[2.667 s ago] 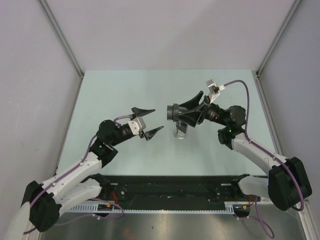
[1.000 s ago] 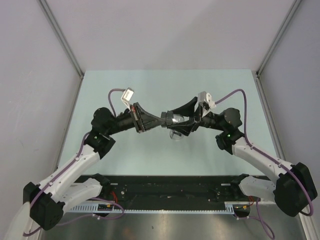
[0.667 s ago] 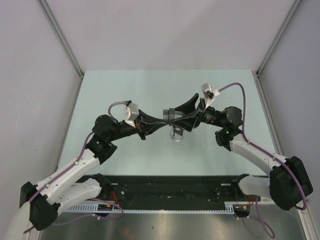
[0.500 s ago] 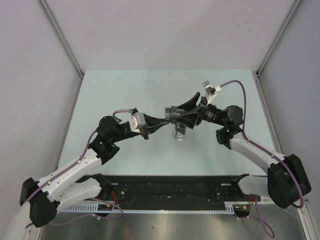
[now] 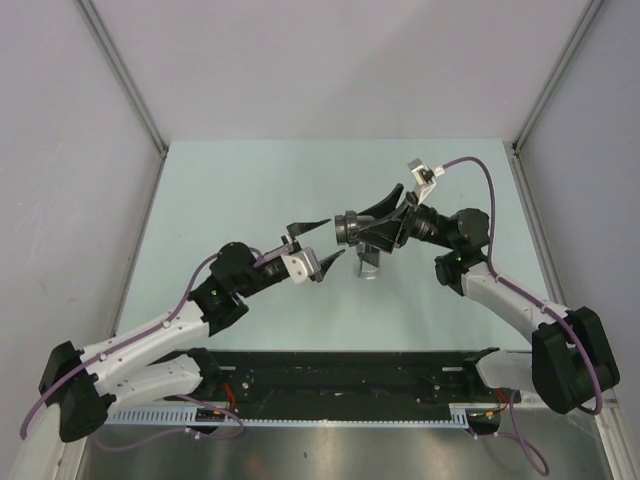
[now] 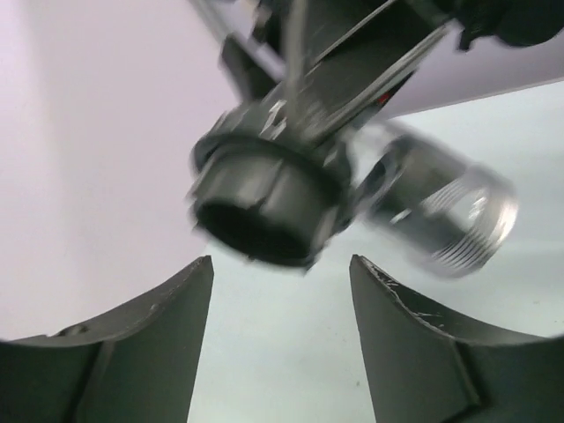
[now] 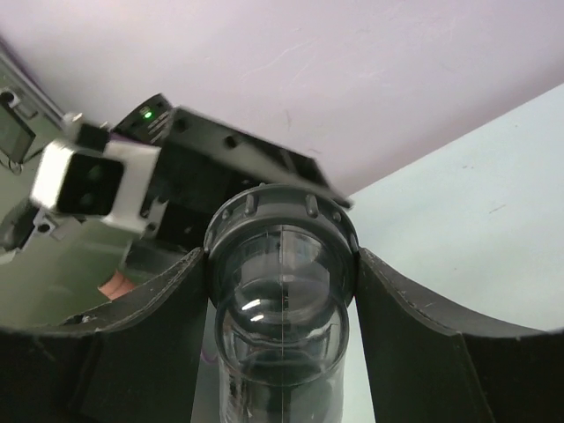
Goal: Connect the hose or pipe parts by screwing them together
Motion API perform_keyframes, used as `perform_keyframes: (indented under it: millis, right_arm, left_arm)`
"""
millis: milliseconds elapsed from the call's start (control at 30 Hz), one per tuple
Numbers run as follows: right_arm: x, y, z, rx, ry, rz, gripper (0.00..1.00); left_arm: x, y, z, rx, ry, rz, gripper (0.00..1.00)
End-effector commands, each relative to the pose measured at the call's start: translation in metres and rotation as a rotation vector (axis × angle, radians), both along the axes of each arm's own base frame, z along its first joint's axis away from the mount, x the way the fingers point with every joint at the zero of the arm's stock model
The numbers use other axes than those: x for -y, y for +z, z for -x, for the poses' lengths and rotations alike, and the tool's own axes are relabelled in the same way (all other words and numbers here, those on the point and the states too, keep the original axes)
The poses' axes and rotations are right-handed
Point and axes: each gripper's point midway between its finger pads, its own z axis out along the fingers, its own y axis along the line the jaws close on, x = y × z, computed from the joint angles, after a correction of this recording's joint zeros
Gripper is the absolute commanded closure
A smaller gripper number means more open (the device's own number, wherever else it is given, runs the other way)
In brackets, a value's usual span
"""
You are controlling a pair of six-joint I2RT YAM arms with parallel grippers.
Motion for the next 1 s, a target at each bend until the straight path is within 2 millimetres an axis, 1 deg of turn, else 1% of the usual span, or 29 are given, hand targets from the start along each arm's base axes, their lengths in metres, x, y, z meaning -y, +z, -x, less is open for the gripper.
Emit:
perform_keyframes:
  millis: [0,33,67,100,133,167,200,233,267,300,333,367,400,433,467,500,533,567,600,633,667,700,800,833,967]
  right_arm:
    - [0.014,0.041,0.026,0.250,0.038,-0.039,1.00]
    - [0.017,0.043,0.024,0.276,0.015,-0.035,1.00]
    - [0.019,0.043,0.023,0.301,0.000,-0.029,1.00]
    - [0.019,0.042,0.021,0.327,-0.017,-0.020,1.00]
    - [0.019,0.037,0.016,0.392,-0.053,0.014,1.00]
    - [0.021,0.040,0.017,0.432,-0.081,0.023,1.00]
    - [0.021,0.038,0.015,0.475,-0.104,0.042,1.00]
    - [0.021,0.030,0.009,0.534,-0.136,0.087,1.00]
    - [0.021,0.033,0.012,0.587,-0.153,0.095,1.00]
    - [0.021,0.027,0.011,0.592,-0.160,0.123,1.00]
    - [0.022,0.026,0.008,0.660,-0.190,0.143,1.00]
    - [0.022,0.029,0.012,0.695,-0.195,0.147,1.00]
    - [0.021,0.023,0.012,0.701,-0.193,0.168,1.00]
    - [0.020,0.024,0.010,0.772,-0.220,0.185,1.00]
    - [0.017,0.025,0.016,0.795,-0.215,0.186,1.00]
    - [0.014,0.019,0.018,0.811,-0.210,0.210,1.00]
    - [0.013,0.018,0.018,0.833,-0.223,0.221,1.00]
    - [0.011,0.017,0.018,0.882,-0.232,0.235,1.00]
    - [0.006,0.014,0.023,0.887,-0.217,0.240,1.00]
    - [0.005,0.014,0.022,0.889,-0.225,0.245,1.00]
    - [0.004,0.014,0.024,0.891,-0.222,0.243,1.00]
    - [0.003,0.015,0.025,0.890,-0.219,0.237,1.00]
    - [0.002,0.017,0.027,0.882,-0.215,0.223,1.00]
    - [0.002,0.018,0.027,0.883,-0.216,0.220,1.00]
    - [0.001,0.021,0.029,0.880,-0.212,0.202,1.00]
  left_arm:
    - [-0.038,-0.014,-0.022,-0.176,0.222,0.079,0.30]
    - [-0.042,-0.013,-0.021,-0.274,0.242,0.155,0.29]
    - [-0.047,-0.015,-0.019,-0.332,0.259,0.191,0.26]
    - [-0.053,-0.006,-0.014,-0.369,0.257,0.247,0.24]
    - [-0.054,-0.002,-0.009,-0.449,0.241,0.309,0.24]
    - [-0.054,0.000,-0.004,-0.503,0.223,0.323,0.23]
    - [-0.055,0.007,0.001,-0.544,0.201,0.348,0.23]
    - [-0.055,0.013,0.005,-0.637,0.174,0.398,0.22]
    - [-0.052,0.024,0.014,-0.693,0.121,0.405,0.22]
    - [-0.054,0.029,0.012,-0.809,0.102,0.462,0.23]
    - [-0.054,0.033,0.014,-0.874,0.074,0.483,0.25]
    - [-0.048,0.044,0.027,-0.939,-0.029,0.472,0.27]
    - [-0.054,0.050,0.022,-1.063,-0.039,0.541,0.28]
    - [-0.051,0.047,0.016,-1.147,-0.052,0.549,0.31]
    - [-0.047,0.054,0.027,-1.216,-0.133,0.519,0.32]
    - [-0.048,0.057,0.026,-1.325,-0.155,0.547,0.32]
    - [-0.040,0.052,0.023,-1.396,-0.184,0.522,0.33]
    - [-0.037,0.055,0.026,-1.436,-0.216,0.508,0.33]
    - [-0.033,0.055,0.035,-1.518,-0.268,0.477,0.33]
    - [-0.031,0.057,0.036,-1.542,-0.293,0.475,0.34]
    - [-0.028,0.052,0.035,-1.583,-0.298,0.470,0.35]
    - [-0.028,0.052,0.036,-1.607,-0.303,0.474,0.36]
    - [-0.028,0.050,0.036,-1.636,-0.298,0.488,0.39]
    - [-0.028,0.048,0.035,-1.646,-0.296,0.487,0.41]
    - [-0.025,0.036,0.035,-1.698,-0.291,0.472,0.45]
